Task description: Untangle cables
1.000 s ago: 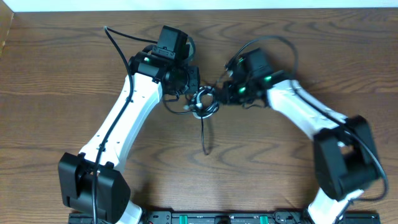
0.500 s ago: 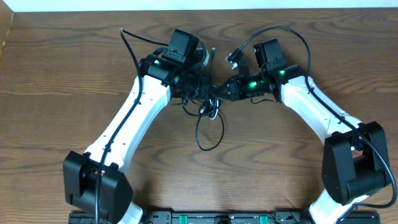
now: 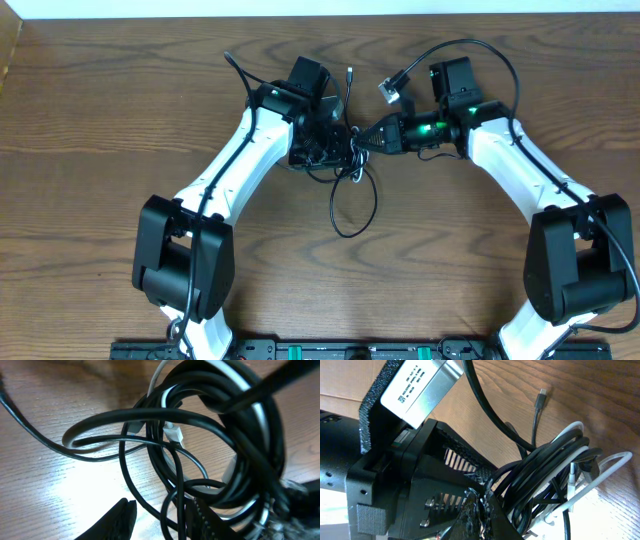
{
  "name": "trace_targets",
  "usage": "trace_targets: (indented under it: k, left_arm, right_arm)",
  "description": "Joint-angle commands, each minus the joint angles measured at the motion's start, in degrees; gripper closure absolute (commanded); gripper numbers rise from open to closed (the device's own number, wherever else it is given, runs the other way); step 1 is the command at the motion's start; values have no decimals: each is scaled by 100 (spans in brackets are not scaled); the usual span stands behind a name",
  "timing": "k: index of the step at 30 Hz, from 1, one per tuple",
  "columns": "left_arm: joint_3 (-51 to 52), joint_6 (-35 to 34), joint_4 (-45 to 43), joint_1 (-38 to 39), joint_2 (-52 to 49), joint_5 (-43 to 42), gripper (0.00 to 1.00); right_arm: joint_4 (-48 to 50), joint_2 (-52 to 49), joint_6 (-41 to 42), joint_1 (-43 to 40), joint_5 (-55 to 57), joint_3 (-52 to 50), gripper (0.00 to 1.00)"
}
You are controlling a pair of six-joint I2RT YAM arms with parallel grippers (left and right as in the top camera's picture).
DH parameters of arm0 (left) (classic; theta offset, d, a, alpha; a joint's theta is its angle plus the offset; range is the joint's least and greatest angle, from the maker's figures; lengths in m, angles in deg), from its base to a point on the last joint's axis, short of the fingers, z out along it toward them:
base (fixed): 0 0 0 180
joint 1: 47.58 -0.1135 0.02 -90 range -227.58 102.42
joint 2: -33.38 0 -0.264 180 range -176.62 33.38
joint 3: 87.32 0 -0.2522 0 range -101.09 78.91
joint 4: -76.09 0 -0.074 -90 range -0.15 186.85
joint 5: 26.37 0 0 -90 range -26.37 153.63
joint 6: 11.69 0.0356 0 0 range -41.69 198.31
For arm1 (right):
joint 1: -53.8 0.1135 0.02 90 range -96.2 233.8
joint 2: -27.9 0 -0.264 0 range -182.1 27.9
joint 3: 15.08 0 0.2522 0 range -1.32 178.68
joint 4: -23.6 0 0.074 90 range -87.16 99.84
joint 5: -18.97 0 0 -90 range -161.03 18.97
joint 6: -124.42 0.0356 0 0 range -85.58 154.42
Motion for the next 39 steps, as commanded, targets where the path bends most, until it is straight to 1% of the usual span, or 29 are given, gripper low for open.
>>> trace_targets:
  k: [1, 6, 9, 12, 14, 17, 19, 22, 26, 29, 31, 34, 36, 37, 39]
  left_arm:
    - [90, -24, -74, 7, -2, -142, 62]
    - [90, 479, -337, 7, -2, -713, 62]
    - [90, 975, -205, -83, -2, -737, 62]
    - [90, 1287, 57, -372, -2, -811, 62]
    - [90, 1523, 149, -573, -2, -1150, 59]
    - [90, 1978, 170, -807, -2, -1961, 56]
    - [90, 2083, 157, -855, -2, -2216, 55]
    - [92, 2081, 155, -828, -2, -2208, 55]
    - [98, 2068, 118, -710, -2, -2004, 54]
    - [98, 1781, 70, -625, -2, -1600, 54]
    - [101, 1569, -20, -553, -2, -1423, 54]
    - [105, 1353, -188, -431, -2, -1296, 54]
    - [109, 1093, -269, -332, -4, -1054, 53]
    - [116, 953, -291, -284, -4, -887, 54]
    - [131, 704, -308, -210, -7, -573, 54]
  right_arm:
    - [13, 48, -92, -31, -431, 46, 99]
    - [-7, 48, -44, -39, -428, 46, 99]
    - [-7, 48, 20, -74, -426, 46, 99]
    - [-13, 48, 20, -127, -428, 46, 99]
    - [-11, 48, 44, -138, -428, 46, 99]
    - [-7, 48, 59, -136, -426, 46, 99]
    - [-9, 48, 59, -136, -424, 46, 99]
    - [-81, 48, 105, -138, -136, 46, 99]
    - [-450, 48, 304, -190, 1027, 46, 99]
    - [-802, 48, 297, -254, 1773, 46, 98]
    - [-1036, 48, 286, -315, 2162, 46, 94]
    - [-1202, 48, 184, -409, 2341, 46, 89]
    - [-1279, 48, 120, -492, 2345, 46, 82]
    - [-1314, 48, 92, -531, 2341, 46, 78]
    - [-1427, 48, -13, -595, 2339, 46, 73]
